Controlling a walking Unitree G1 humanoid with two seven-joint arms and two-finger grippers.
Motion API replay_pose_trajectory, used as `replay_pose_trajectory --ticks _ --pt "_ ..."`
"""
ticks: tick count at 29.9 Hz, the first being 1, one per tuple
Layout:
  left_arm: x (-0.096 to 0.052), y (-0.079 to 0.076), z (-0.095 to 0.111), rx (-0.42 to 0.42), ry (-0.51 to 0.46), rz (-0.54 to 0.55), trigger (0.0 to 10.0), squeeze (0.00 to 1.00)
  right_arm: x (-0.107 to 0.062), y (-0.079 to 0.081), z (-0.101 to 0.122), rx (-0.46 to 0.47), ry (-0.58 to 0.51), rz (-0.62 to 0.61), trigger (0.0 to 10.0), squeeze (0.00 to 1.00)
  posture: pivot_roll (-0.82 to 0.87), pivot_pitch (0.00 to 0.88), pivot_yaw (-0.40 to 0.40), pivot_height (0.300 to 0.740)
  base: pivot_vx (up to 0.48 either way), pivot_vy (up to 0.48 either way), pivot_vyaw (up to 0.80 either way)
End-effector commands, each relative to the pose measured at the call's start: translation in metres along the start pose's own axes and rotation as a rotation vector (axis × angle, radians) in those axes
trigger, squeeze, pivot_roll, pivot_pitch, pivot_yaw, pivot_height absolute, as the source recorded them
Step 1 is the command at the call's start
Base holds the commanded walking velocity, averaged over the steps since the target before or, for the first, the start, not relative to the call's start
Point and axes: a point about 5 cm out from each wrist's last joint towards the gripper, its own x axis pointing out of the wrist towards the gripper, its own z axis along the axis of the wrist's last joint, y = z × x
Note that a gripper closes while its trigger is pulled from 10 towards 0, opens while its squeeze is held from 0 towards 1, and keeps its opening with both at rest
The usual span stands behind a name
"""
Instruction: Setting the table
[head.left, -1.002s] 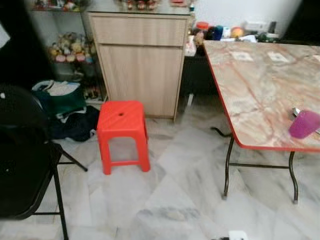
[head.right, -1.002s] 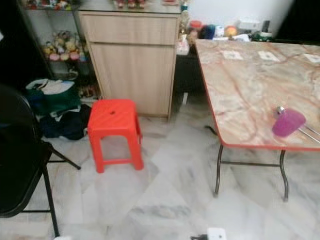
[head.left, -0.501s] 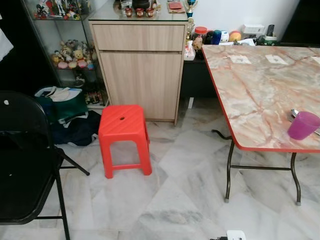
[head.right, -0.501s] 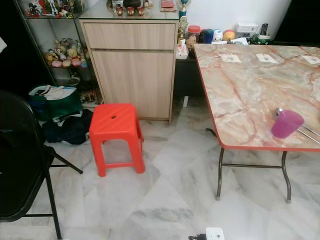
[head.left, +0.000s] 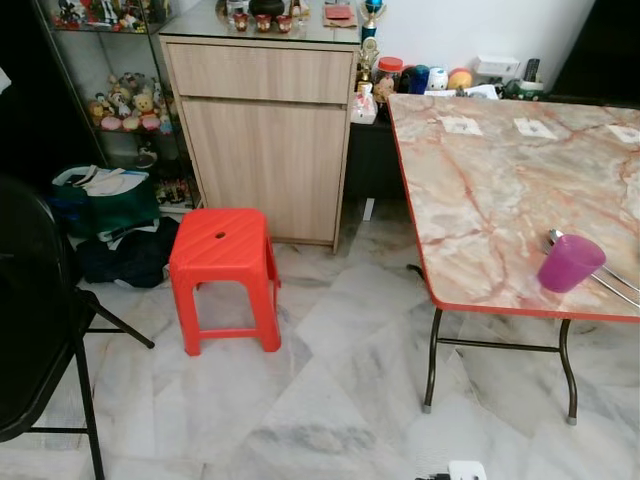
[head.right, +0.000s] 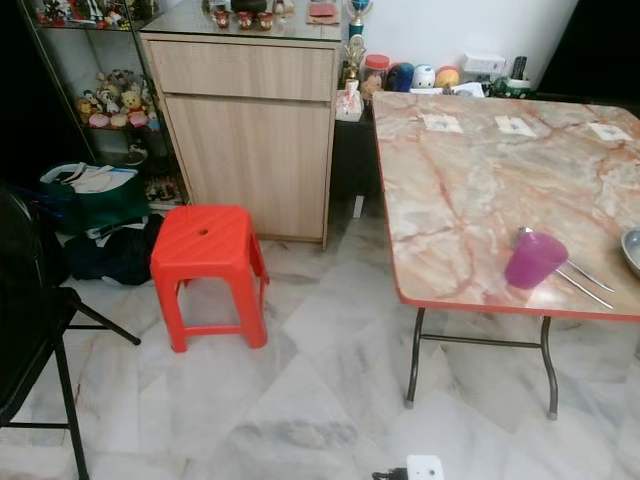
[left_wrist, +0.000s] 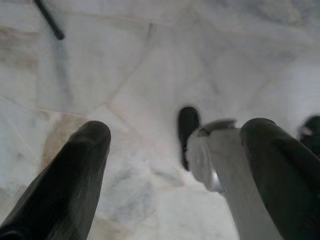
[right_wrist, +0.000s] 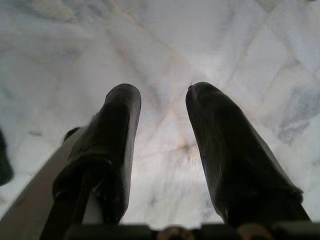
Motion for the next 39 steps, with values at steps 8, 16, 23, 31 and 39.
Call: replay_pose_trajectory --ticks 8,16,23,31,39 --pt "0.005 -0.027 0.028 0.121 -0.038 -0.155 10.0 0.00 -0.002 0.052 0.022 0.111 -0.039 0.201 10.0 0.00 0.10 0.060 -0.043 0.740 0.000 -0.480 0.00" --pt "0.005 -0.028 0.026 0.096 -0.033 -0.148 10.0 0.00 -0.002 0.051 0.022 0.112 -0.040 0.198 10.0 0.00 0.09 0.066 -0.044 0.740 0.000 -0.360 0.00" --pt "0.005 -0.027 0.025 0.094 -0.035 -0.153 10.0 0.00 -0.002 0.051 0.021 0.118 -0.039 0.196 10.0 0.00 0.09 0.068 -0.043 0.740 0.000 0.000 0.00" --pt "0.005 -0.027 0.025 0.088 -0.034 -0.148 10.0 0.00 -0.002 0.051 0.020 0.120 -0.038 0.195 10.0 0.00 0.09 0.057 -0.041 0.740 0.000 0.000 0.00" --pt "0.006 -0.026 0.040 0.068 -0.095 -0.139 10.0 0.00 -0.004 0.050 0.104 0.182 -0.362 0.265 10.0 0.00 0.01 0.057 -0.037 0.740 0.000 0.000 0.00"
